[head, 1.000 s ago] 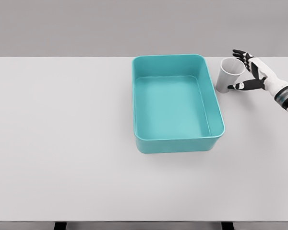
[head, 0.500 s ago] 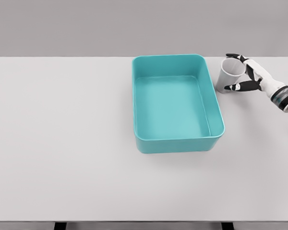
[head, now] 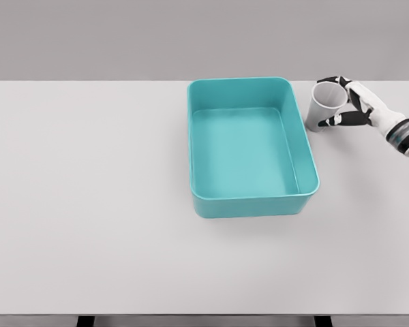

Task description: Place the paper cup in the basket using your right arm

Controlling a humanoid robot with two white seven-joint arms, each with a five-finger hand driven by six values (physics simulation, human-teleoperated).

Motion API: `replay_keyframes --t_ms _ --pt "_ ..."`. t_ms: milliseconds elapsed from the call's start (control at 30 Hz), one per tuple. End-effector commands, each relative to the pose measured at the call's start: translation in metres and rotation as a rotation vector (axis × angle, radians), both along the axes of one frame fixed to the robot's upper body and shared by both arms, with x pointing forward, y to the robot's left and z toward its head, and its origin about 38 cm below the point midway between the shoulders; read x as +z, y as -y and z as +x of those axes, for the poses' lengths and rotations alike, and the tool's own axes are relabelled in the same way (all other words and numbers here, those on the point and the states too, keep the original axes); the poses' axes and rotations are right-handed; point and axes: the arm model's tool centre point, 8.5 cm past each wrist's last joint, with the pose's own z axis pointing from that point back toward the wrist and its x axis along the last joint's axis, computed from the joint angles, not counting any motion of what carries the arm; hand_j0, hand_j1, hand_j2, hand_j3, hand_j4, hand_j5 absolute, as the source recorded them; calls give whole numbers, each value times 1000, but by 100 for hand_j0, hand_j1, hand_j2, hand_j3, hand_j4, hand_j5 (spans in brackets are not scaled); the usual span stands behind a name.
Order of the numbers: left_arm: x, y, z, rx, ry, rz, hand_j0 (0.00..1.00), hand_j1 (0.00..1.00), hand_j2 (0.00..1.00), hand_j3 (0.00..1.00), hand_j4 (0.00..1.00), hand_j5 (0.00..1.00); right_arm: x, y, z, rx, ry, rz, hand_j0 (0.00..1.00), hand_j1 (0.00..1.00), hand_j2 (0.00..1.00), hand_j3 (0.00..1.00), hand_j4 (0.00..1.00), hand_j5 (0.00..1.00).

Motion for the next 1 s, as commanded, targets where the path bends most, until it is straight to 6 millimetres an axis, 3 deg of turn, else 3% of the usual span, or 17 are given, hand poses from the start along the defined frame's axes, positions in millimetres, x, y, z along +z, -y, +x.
replay_keyframes --t_ms 0,67,133,433,667,833,967 --pt "0 0 0 0 0 0 100 100 100 100 100 100 3 1 1 -3 8 7 65 65 65 65 65 65" --pt "0 0 0 0 0 0 100 100 100 100 100 100 3 1 1 -3 10 7 64 64 64 64 64 64" --pt "0 0 0 0 0 0 100 100 100 100 100 100 8 0 2 19 14 0 58 58 58 58 58 58" --pt "0 0 0 0 0 0 100 100 100 100 100 100 31 3 6 29 82 -22 59 59 59 59 59 59" --pt "0 0 0 0 0 0 100 100 100 100 100 100 75 8 10 58 203 -80 60 60 60 60 60 60" --pt "0 0 0 0 0 0 100 100 100 100 100 100 105 -17 9 135 318 -120 61 61 61 61 61 61" --pt "0 0 0 0 0 0 100 100 100 100 100 100 132 -43 -7 221 445 -172 61 61 61 61 61 61"
